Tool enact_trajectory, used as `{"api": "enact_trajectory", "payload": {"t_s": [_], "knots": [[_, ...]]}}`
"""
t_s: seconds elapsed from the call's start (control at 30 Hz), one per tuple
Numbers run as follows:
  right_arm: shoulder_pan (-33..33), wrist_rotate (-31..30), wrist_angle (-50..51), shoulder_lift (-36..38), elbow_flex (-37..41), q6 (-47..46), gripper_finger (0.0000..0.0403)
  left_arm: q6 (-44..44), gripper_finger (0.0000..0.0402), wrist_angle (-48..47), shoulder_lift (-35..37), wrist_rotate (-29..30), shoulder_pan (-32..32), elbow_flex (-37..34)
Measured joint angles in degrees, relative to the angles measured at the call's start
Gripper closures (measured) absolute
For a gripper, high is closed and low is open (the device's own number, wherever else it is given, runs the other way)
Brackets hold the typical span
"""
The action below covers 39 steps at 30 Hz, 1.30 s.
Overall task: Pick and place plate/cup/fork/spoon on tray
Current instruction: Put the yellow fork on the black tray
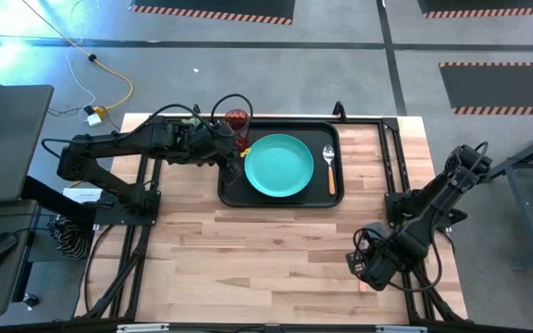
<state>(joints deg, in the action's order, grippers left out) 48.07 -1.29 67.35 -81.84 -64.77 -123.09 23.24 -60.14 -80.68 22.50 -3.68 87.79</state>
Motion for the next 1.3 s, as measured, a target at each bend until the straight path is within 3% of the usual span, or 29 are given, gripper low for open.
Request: {"api": "enact_trajectory", "payload": {"t_s": [0.37, 1.13, 1.3], "knots": [[0.0, 3.3, 0.5, 0.0, 0.0, 0.5, 0.0331, -0.4, 0.0362, 0.0, 0.0, -0.1, 0.0, 0.0], [-0.5, -0.1, -1.1, -5.2, 0.0, -5.5, 0.0331, -1.9, 0.0362, 0.0, 0.0, -0.2, 0.0, 0.0], [-0.4, 0.1, -2.2, -6.2, 0.0, -4.4, 0.0331, -1.9, 0.0362, 0.0, 0.0, -3.6, 0.0, 0.0]]}}
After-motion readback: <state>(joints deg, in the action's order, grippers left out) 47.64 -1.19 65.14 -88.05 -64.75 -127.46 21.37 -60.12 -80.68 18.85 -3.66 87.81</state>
